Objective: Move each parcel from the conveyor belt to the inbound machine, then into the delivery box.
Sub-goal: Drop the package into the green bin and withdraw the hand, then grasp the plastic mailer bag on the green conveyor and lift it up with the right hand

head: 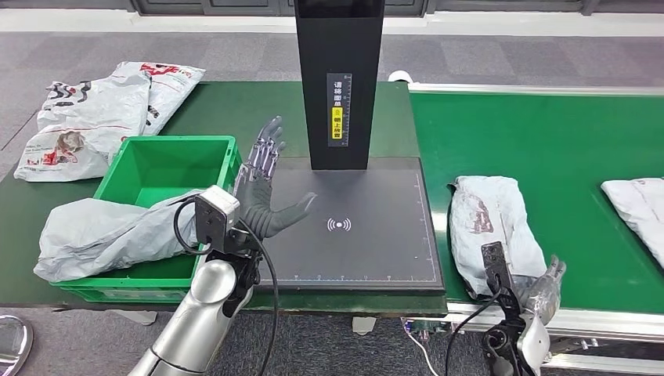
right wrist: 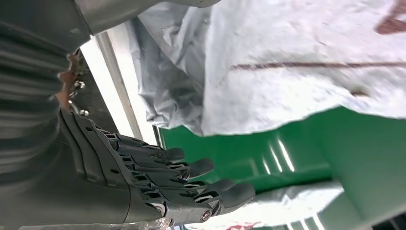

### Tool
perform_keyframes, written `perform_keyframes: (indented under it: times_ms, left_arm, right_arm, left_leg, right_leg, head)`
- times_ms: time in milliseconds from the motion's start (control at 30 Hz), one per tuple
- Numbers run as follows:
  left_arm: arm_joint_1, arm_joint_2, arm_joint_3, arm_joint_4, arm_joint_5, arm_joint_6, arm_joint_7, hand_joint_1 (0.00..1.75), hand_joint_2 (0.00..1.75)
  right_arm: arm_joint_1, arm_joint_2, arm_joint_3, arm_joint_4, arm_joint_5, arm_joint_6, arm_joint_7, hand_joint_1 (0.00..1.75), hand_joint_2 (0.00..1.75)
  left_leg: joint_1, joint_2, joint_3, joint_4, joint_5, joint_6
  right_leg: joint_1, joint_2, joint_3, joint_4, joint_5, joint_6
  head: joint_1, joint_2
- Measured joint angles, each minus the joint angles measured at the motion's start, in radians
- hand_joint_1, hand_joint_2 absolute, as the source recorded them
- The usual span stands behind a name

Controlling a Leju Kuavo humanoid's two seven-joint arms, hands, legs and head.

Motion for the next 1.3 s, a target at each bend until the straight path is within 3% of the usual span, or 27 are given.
perform_keyframes:
  times_ms: [100, 133, 233, 267, 1100, 1200, 1300]
  left_arm:
    - [0.0, 0.002, 0.0, 0.0, 0.0, 0.001, 0.0, 0.0, 1.75]
    - [0.0, 0.003, 0.0, 0.0, 0.0, 0.002, 0.0, 0.0, 1.75]
    - [0.0, 0.006, 0.0, -0.001, 0.0, 0.003, -0.001, 0.0, 1.75]
    - [0.0, 0.006, 0.0, -0.002, 0.0, 0.003, -0.001, 0.0, 1.75]
    - [0.003, 0.019, 0.0, -0.027, 0.001, 0.012, -0.006, 0.0, 1.75]
    - [0.004, 0.021, 0.0, -0.029, -0.003, 0.018, -0.006, 0.0, 1.75]
    - [0.012, 0.022, 0.0, -0.037, -0.012, 0.028, -0.002, 0.0, 1.75]
  right_arm:
    - [-0.011, -0.007, 0.0, 0.035, 0.001, 0.015, 0.012, 0.0, 1.75]
    - [-0.015, -0.01, 0.0, 0.047, 0.001, 0.026, 0.02, 0.1, 1.75]
    - [-0.029, -0.019, 0.0, 0.084, 0.002, 0.07, 0.046, 1.41, 1.75]
    - [-0.033, -0.022, 0.0, 0.097, 0.004, 0.086, 0.054, 1.75, 1.75]
    - [-0.067, -0.045, 0.007, 0.162, -0.009, 0.113, 0.042, 1.75, 1.75]
    - [-0.063, -0.044, 0.011, 0.154, -0.034, 0.087, -0.003, 1.75, 1.75]
    - [-0.037, -0.028, 0.025, 0.067, -0.096, -0.003, -0.111, 1.75, 1.75]
  left_leg:
    - [0.0, 0.0, 0.0, 0.0, 0.0, 0.0]
    - [0.0, 0.0, 0.0, 0.0, 0.0, 0.0]
    - [0.0, 0.0, 0.0, 0.0, 0.0, 0.0]
    - [0.0, 0.0, 0.0, 0.0, 0.0, 0.0]
    - [0.0, 0.0, 0.0, 0.0, 0.0, 0.0]
    - [0.0, 0.0, 0.0, 0.0, 0.0, 0.0]
    - [0.0, 0.0, 0.0, 0.0, 0.0, 0.0]
  right_leg:
    - [0.0, 0.0, 0.0, 0.0, 0.0, 0.0]
    - [0.0, 0.0, 0.0, 0.0, 0.0, 0.0]
    - [0.0, 0.0, 0.0, 0.0, 0.0, 0.0]
    - [0.0, 0.0, 0.0, 0.0, 0.0, 0.0]
    - [0.0, 0.0, 0.0, 0.0, 0.0, 0.0]
    - [-0.001, 0.0, 0.0, 0.0, 0.0, 0.0]
    - [-0.001, 0.0, 0.0, 0.0, 0.0, 0.0]
  head:
    - [0.0, 0.0]
    - [0.0, 0.0]
    - [0.0, 0.0]
    - [0.0, 0.0]
    - [0.0, 0.0]
    - [0.0, 0.0]
    - [0.0, 0.0]
